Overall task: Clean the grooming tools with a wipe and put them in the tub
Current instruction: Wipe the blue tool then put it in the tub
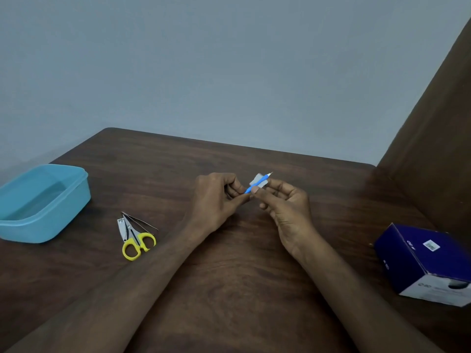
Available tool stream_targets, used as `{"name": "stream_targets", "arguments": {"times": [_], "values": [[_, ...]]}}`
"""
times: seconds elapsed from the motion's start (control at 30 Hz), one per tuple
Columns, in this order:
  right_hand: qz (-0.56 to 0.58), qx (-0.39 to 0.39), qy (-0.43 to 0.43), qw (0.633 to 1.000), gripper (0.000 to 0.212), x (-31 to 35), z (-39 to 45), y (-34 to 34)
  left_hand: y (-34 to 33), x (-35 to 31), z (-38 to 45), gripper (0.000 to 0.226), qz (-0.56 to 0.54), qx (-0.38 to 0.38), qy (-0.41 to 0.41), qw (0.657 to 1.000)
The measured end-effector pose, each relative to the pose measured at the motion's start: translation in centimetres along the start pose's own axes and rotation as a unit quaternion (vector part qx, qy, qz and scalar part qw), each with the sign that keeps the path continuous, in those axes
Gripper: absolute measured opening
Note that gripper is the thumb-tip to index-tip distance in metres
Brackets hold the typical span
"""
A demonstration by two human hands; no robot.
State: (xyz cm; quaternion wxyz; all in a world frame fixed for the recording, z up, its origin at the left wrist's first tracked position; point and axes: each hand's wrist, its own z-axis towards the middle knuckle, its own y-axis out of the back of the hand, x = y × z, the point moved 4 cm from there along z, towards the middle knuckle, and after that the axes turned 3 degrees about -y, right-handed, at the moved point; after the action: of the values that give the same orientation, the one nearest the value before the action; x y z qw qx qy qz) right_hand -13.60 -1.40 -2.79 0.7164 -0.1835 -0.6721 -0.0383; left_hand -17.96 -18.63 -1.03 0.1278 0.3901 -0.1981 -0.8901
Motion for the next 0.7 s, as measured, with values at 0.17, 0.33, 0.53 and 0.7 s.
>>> {"name": "stream_targets", "arguments": {"times": [0.17, 0.33, 0.53, 0.7], "values": [[-0.012, -0.031, 0.018, 0.999, 0.020, 0.2, 0.1, 0.1, 0.0, -0.1, 0.0, 0.027, -0.010, 0.002, -0.001, 1.000], [-0.012, 0.000, -0.012, 1.000, 0.013, -0.4, -0.1, -0.3, 0.1, 0.1, -0.1, 0.028, -0.020, -0.010, 0.009, 1.000], [-0.027, -0.017, 0.022, 0.999, 0.014, -0.1, 0.2, -0.1, 0.1, -0.1, -0.1, 0.028, -0.022, -0.020, 0.012, 0.999], [-0.015, -0.056, 0.041, 0.997, 0.019, 0.2, 0.8, 0.9, -0.2, -0.7, 0.0, 0.006, -0.008, 0.043, 0.007, 0.999]]}}
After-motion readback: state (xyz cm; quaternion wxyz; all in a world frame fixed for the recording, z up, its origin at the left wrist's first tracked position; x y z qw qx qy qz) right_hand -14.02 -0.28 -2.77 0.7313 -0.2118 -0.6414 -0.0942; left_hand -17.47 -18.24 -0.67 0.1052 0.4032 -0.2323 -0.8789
